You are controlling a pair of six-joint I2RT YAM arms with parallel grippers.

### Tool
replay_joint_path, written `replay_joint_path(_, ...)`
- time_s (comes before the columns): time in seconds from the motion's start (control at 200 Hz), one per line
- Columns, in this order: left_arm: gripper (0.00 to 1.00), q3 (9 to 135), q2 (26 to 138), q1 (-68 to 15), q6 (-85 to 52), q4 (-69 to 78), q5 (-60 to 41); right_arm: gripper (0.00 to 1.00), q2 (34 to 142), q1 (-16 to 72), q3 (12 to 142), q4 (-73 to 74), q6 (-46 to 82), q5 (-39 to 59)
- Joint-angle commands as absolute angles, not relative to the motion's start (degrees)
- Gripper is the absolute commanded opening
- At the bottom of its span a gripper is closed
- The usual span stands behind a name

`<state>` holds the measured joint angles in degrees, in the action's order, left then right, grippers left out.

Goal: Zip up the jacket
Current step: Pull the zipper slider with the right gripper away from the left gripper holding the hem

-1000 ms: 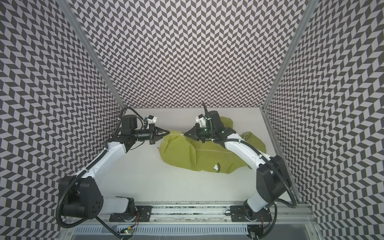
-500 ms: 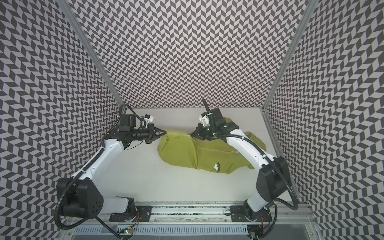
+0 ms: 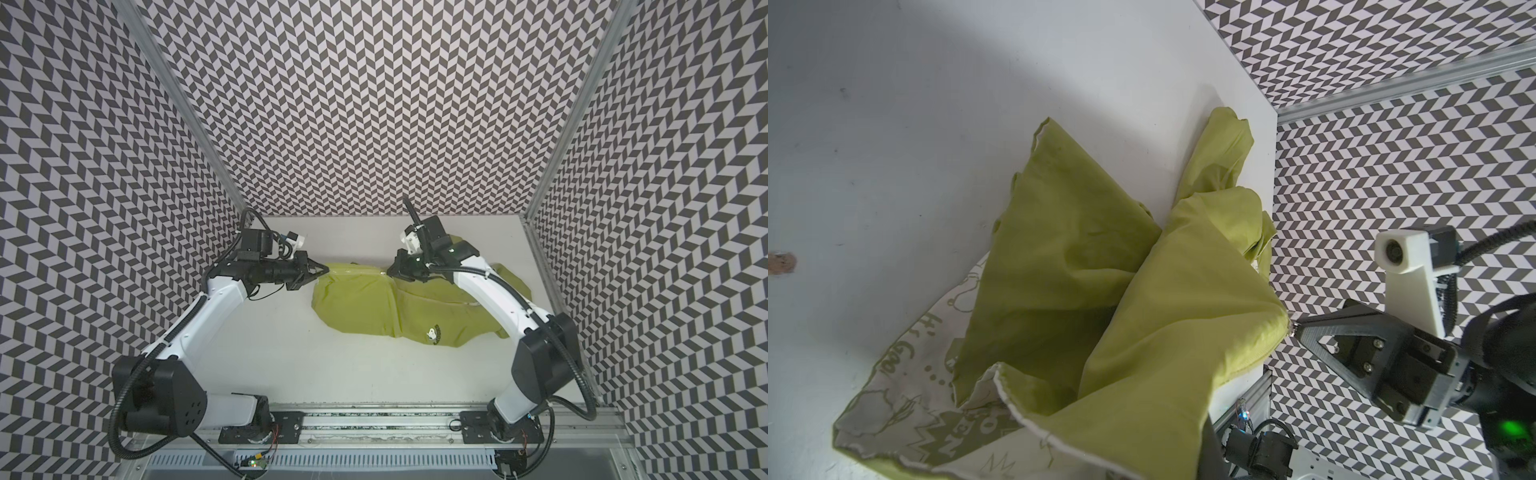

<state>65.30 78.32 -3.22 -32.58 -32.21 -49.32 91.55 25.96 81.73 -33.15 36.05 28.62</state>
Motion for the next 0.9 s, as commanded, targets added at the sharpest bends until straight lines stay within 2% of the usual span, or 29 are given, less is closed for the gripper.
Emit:
replay_joint_path(0.0, 0.00, 67.13, 77.08, -2.20, -30.36, -34.45, -45.31, 0.00, 92.11, 25.11, 83.49, -35.10, 33.97, 26.00)
replay_joint_path(0.576, 0.00, 67.16, 76.64, -0.17, -29.43, -37.99, -35.59, 0.00, 91.95, 22.90, 84.21, -39.96, 29.64, 22.81)
replay_joint_path(0.896, 0.00, 67.15, 77.56, 0.36, -29.25, -38.14, -33.86, 0.00, 91.77, 20.38, 84.16, -42.17, 27.98, 22.23)
